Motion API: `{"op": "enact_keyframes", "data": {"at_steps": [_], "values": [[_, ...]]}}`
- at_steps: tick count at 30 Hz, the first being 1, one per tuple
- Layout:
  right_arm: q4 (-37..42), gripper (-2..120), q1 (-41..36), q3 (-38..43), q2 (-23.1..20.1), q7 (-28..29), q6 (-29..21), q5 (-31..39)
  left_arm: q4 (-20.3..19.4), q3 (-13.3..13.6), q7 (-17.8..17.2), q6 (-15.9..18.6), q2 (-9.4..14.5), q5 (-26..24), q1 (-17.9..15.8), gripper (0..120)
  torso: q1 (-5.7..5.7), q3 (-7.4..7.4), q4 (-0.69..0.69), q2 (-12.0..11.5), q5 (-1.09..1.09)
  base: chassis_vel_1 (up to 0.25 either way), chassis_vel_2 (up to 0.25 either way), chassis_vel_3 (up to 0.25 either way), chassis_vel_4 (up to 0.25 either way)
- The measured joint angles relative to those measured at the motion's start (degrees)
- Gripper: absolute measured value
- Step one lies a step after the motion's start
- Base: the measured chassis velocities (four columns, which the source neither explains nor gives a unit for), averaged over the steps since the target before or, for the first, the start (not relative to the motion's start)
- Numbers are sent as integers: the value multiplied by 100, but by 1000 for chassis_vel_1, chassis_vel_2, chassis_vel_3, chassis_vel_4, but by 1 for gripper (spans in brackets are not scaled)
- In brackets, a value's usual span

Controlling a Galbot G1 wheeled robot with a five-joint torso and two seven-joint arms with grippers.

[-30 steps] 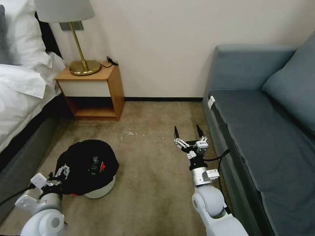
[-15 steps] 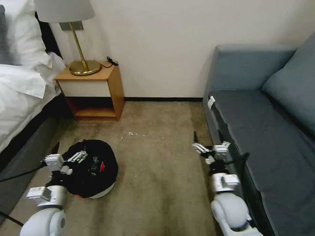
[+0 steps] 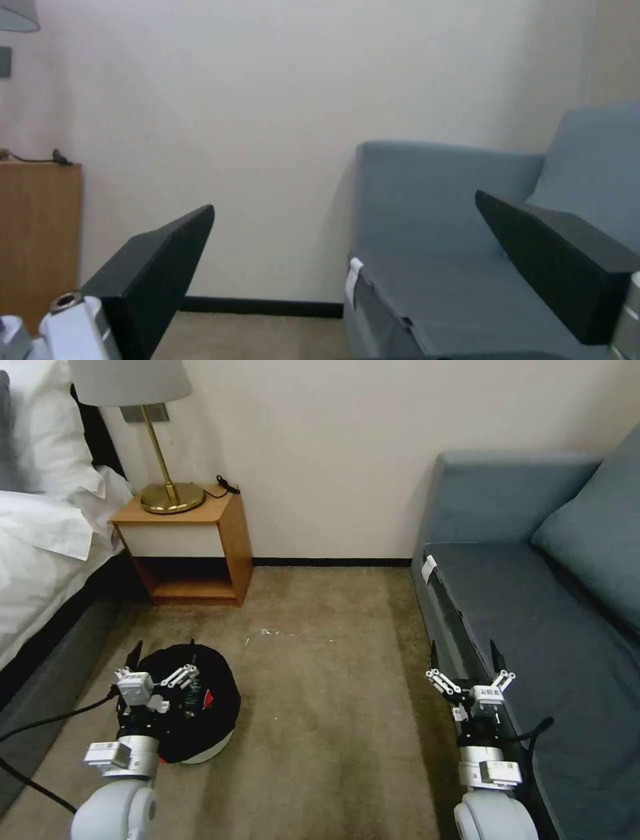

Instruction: Pick up the trash bin, then pick up the garbage on the floor and place it into the trash bin.

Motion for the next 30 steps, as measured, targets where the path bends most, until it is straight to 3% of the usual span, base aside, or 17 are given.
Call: {"op": "enact_keyframes", "data": {"at_steps": [6,8,10,15,19,30], "values": [[0,100,-63,-41,78,-1,34,-60,54,163,241,-1,-3,-149,-76,100,0,0,0,0,0,0,0,0,0],[-27,100,-94,-62,126,-8,79,-109,151,444,670,-48,74,-699,-184,100,0,0,0,0,0,0,0,0,0],[-31,100,-97,-65,149,-24,92,-113,214,571,781,-72,137,-990,-265,100,0,0,-1,0,0,0,0,0,0],[-33,100,-90,-58,163,-76,97,-113,257,591,771,-76,186,-974,-337,100,0,0,-1,0,-1,0,0,0,0],[-21,100,-92,34,143,-474,129,-30,159,427,623,44,191,-616,-277,100,0,0,0,0,-1,0,0,0,0],[-17,100,-91,37,139,-488,116,-19,149,415,604,56,189,-605,-271,100,0,0,0,0,0,0,0,0,0]]}}
